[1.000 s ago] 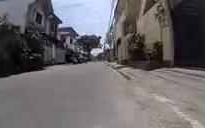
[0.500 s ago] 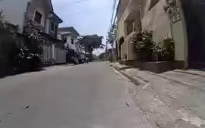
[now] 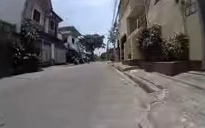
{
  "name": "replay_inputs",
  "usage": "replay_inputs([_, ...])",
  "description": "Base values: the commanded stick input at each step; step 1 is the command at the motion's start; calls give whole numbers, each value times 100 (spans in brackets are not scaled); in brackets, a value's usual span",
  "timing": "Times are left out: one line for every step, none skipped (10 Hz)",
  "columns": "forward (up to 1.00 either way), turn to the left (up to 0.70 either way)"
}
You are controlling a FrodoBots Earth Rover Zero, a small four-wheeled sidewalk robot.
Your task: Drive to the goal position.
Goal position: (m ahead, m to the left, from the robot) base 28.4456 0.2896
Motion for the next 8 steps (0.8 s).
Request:
replay_inputs([100, -2])
replay_inputs([100, -16])
replay_inputs([100, -34])
replay_inputs([100, -33])
replay_inputs([100, -10])
replay_inputs([100, 0])
replay_inputs([100, 0])
replay_inputs([100, 0])
